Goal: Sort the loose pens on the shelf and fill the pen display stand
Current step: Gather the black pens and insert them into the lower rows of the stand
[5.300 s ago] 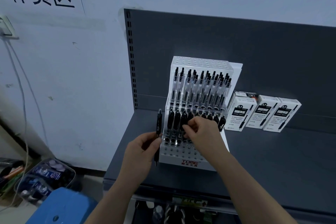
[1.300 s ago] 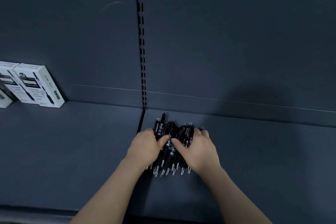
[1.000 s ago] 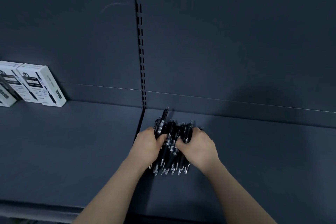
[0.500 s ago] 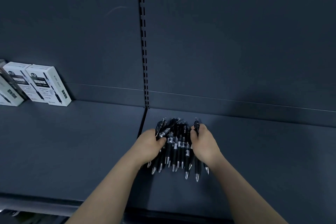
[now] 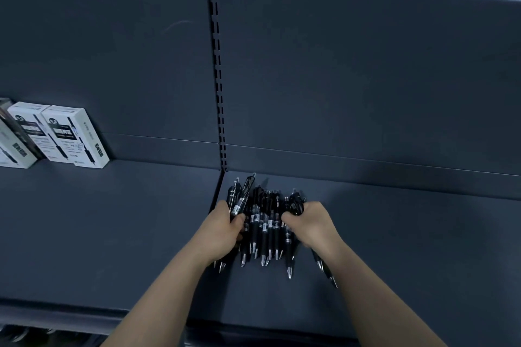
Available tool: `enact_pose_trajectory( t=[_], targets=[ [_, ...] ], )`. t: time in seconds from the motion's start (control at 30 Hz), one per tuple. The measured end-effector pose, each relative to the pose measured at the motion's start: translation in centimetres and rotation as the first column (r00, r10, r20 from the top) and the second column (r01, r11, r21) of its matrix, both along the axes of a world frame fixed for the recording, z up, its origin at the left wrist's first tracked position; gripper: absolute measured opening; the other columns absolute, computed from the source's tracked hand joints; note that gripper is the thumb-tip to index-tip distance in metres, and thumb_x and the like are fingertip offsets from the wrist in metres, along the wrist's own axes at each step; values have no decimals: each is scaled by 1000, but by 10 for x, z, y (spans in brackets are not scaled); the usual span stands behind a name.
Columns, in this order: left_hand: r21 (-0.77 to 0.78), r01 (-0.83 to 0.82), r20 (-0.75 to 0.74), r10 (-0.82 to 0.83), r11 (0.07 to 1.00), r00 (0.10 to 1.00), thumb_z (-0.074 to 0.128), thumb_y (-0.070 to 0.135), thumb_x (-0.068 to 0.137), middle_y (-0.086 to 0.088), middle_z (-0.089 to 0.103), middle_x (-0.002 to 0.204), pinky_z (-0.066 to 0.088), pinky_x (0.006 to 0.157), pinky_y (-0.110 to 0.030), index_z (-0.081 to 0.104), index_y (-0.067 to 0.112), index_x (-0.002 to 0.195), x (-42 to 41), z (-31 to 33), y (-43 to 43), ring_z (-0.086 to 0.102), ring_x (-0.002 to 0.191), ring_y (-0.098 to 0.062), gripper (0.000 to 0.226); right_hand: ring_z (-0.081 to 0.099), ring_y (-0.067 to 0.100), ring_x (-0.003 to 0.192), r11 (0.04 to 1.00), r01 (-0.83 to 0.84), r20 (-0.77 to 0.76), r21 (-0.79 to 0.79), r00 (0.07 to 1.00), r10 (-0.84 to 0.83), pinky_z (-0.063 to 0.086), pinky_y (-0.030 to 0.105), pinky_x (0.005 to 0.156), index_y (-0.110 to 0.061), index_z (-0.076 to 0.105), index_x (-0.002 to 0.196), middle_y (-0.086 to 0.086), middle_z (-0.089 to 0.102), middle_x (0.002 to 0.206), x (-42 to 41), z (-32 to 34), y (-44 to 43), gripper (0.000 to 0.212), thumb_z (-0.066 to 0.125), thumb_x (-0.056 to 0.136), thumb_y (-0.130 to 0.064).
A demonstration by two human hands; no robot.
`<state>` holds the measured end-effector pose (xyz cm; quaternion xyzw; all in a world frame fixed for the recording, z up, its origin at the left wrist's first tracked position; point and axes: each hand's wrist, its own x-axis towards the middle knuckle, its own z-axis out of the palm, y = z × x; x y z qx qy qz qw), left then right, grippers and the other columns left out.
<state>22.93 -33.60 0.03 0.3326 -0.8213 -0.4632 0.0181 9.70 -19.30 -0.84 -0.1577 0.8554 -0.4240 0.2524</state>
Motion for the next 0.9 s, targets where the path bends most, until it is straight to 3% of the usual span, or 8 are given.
enact_pose_trajectory(
  t=[0.2,0.37,0.57,0.7,0.9],
  targets=[
    [-17,-86,-151,83,996,985,45,36,98,0,52,73,46,61,-28,42,21,84,17,12,1,55,67,-17,21,22,12,42,987,-105,-240,-125,968,73,21,25,43,-15,27,54,-4,28,44,6,33,-1,40,50,88,-15],
    [-19,-202,-329,184,979,926,48,44,95,5,47,61,42,58,-32,44,22,78,44,29,-13,47,56,-14,28,20,12,44,925,-121,-123,-359,989,81,18,24,41,-17,28,62,-1,27,52,26,63,-27,31,45,86,-9],
    [-2,-315,-404,287,949,869,56,40,92,1,56,54,44,51,-24,47,13,81,100,49,-49,53,48,-9,30,24,11,42,904,-176,-107,-391,984,145,22,24,42,-11,44,66,-3,32,50,70,80,-81,22,48,88,-14],
    [106,-392,-424,398,914,814,69,35,84,0,46,50,42,49,-32,41,16,71,152,54,-89,46,45,-15,37,29,10,43,879,-204,-36,-431,977,209,25,26,43,-15,47,68,5,44,62,118,82,-135,23,51,90,-20],
    [105,-488,-438,480,867,760,70,33,84,-4,38,53,35,50,-31,37,16,69,255,63,-170,37,46,-17,40,32,10,46,828,-316,-66,-462,944,323,26,27,48,-21,47,66,5,47,66,213,82,-233,26,52,91,-27]
  ],
)
